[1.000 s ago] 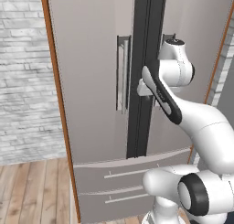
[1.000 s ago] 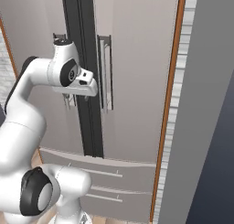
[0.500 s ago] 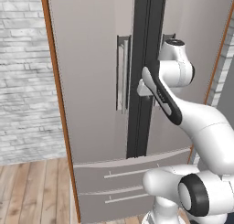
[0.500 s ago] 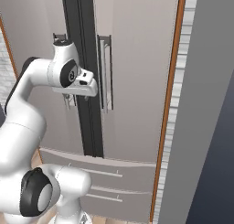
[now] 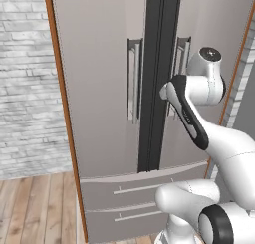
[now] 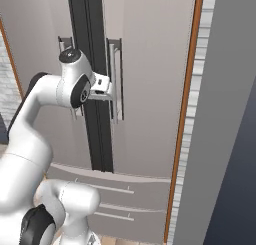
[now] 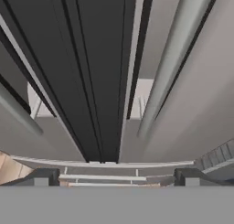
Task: There is a bowl on the dining counter. Grab a lemon wedge from the fridge and place it in the bowl. Then get the liquor bottle and glass cup from the cabinet and place them next to the bowl.
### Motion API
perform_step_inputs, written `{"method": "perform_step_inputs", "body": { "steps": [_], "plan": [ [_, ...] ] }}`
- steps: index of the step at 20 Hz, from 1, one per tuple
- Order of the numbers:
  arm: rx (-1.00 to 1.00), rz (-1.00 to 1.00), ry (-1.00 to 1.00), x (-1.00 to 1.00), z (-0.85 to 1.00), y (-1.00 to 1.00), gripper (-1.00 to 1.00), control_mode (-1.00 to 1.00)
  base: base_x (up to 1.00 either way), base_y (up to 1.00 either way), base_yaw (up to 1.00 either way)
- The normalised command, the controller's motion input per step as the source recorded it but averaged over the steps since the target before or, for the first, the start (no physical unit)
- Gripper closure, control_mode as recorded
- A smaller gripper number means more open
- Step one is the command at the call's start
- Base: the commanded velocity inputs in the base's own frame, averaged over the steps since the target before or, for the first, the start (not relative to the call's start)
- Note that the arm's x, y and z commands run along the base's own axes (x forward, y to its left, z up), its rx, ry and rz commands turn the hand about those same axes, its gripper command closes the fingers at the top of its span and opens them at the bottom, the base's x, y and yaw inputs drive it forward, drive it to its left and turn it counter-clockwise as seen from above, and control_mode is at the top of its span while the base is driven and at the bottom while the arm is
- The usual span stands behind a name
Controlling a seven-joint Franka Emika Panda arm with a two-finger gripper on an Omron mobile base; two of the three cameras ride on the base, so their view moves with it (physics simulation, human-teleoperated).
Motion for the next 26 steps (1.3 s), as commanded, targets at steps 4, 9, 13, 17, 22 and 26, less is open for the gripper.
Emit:
{"method": "perform_step_inputs", "body": {
  "steps": [4, 9, 13, 17, 22, 26],
  "plan": [
    [0.01, -0.02, -0.01, 0.42, 0.09, -0.21, -1.0, -1.0, 0.0, 0.0, 0.0],
    [0.0, -0.05, 0.0, 0.33, 0.01, -0.23, -1.0, -1.0, 0.0, 0.0, 0.0],
    [0.0, -0.02, -0.06, 0.17, 0.0, -0.19, -1.0, -1.0, 0.0, 0.0, 0.0],
    [0.0, 0.0, -0.04, 0.32, -0.02, -0.15, -1.0, -1.0, 0.0, 0.0, 0.0],
    [0.0, 0.0, -0.02, 0.37, -0.04, -0.06, -1.0, -1.0, 0.0, 0.0, 0.0],
    [0.0, 0.0, -0.01, 0.41, -0.13, 0.0, -1.0, -1.0, 0.0, 0.0, 0.0]
  ]
}}
